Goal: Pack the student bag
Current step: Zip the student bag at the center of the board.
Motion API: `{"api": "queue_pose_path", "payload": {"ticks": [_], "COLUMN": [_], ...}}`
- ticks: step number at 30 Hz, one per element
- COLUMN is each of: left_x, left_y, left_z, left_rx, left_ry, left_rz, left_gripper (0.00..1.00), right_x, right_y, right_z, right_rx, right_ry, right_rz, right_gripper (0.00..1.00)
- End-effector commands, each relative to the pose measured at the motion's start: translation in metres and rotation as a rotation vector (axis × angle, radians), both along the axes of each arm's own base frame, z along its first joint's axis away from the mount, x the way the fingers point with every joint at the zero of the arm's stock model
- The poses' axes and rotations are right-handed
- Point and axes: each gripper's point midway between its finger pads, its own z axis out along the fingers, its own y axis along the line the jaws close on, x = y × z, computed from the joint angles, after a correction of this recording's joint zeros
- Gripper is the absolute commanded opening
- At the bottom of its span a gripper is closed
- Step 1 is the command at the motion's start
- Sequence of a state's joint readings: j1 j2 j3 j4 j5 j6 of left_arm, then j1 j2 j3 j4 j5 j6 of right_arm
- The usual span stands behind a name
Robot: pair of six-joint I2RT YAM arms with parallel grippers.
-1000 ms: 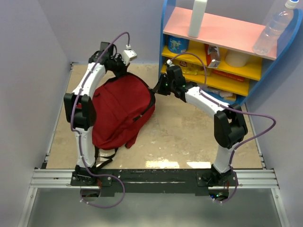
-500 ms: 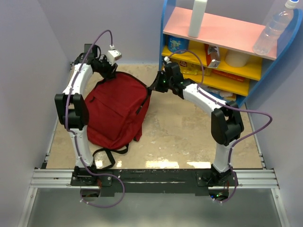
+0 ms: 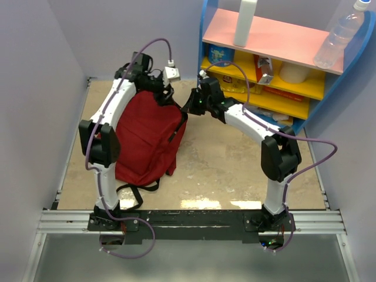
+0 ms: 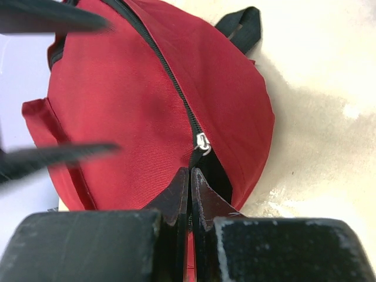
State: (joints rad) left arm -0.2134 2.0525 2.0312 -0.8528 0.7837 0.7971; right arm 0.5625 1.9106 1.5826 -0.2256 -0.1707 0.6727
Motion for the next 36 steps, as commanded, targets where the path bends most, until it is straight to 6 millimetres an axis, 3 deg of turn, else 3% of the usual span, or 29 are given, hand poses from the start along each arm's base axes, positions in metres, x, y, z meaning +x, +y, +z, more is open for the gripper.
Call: {"api": "queue_pose_path", "payload": {"ticks": [1,2,7,15,20,25,29,33,36], "left_x": [-0.005,-0.002,-0.002,-0.014,-0.016,0.002,0.001,-0.011,-0.023], "left_y": [-0.024,-0.024,-0.014,-0.005,-0.013,-0.026,-0.030,-0.030,-0.025], "left_z": [-0.014,-0.023,-0.031,-0.016,-0.027,-0.017,-0.001,-0.012,-0.028], "left_rx": [0.017,0.030,0.107,0.163,0.209,0.174,0.146,0.197,0.237], "left_ry": [0.008,0.015,-0.007,-0.140,-0.171,-0.225,-0.282,-0.258,-0.194], "left_rz": [-0.129,-0.138,-0.160,-0.300,-0.346,-0.290,-0.291,-0.343,-0.410], "left_gripper": [0.71,0.70,0.61,0.58,0.57,0.54,0.56,0.57,0.48], "right_x": [-0.007,-0.009,-0.012,-0.014,-0.014,-0.017,-0.020,-0.022,-0.023], "right_y": [-0.002,-0.003,-0.007,-0.005,-0.006,-0.008,-0.008,-0.006,-0.006], "right_z": [0.039,0.043,0.044,0.039,0.045,0.050,0.052,0.051,0.053], "right_rx": [0.036,0.039,0.034,0.026,0.033,0.039,0.048,0.058,0.061], "right_ry": [-0.077,-0.081,-0.090,-0.084,-0.094,-0.103,-0.105,-0.101,-0.103], "right_rz": [0.009,0.009,0.014,0.025,0.027,0.028,0.036,0.045,0.047], "right_gripper": [0.00,0.00,0.00,0.00,0.00,0.00,0.00,0.00,0.00]}}
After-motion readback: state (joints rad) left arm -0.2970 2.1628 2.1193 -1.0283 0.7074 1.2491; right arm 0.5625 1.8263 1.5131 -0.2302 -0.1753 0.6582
